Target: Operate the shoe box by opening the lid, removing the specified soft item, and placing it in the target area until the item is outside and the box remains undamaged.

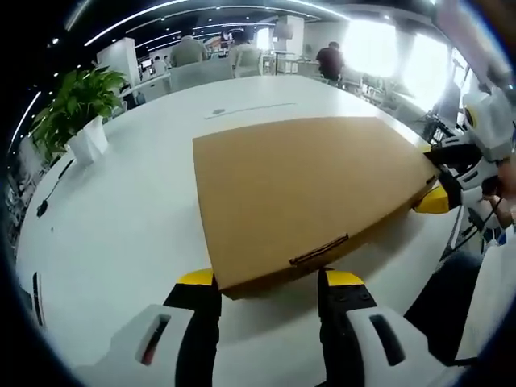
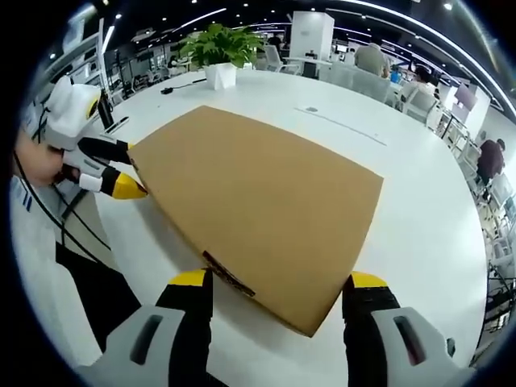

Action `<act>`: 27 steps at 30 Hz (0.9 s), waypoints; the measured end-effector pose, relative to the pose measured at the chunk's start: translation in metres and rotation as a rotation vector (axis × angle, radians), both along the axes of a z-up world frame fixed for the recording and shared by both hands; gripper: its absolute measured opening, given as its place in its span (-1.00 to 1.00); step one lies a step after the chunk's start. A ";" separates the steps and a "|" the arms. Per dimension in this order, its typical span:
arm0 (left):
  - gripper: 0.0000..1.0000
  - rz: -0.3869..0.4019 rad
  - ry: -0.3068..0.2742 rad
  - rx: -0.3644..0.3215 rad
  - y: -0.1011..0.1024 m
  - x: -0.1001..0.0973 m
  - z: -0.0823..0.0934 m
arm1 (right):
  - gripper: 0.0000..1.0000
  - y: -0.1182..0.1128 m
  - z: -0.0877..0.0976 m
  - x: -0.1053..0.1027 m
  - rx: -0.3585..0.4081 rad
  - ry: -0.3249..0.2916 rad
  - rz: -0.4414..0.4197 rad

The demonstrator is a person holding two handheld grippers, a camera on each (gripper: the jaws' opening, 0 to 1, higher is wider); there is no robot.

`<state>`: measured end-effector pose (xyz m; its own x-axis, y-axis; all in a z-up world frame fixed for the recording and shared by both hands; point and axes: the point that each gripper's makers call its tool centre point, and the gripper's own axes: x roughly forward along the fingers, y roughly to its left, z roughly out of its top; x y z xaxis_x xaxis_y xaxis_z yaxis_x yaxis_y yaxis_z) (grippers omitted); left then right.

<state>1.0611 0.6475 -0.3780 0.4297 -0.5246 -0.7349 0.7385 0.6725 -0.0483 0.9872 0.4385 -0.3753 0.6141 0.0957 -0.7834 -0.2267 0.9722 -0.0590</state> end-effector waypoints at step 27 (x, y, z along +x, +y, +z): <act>0.20 -0.029 0.073 -0.018 0.003 -0.012 0.004 | 0.30 0.005 0.002 -0.009 0.002 0.000 -0.007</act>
<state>1.0487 0.6506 -0.3735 0.3601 -0.5497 -0.7538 0.7515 0.6497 -0.1147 0.9782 0.4433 -0.3728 0.6144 0.0930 -0.7835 -0.2200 0.9738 -0.0569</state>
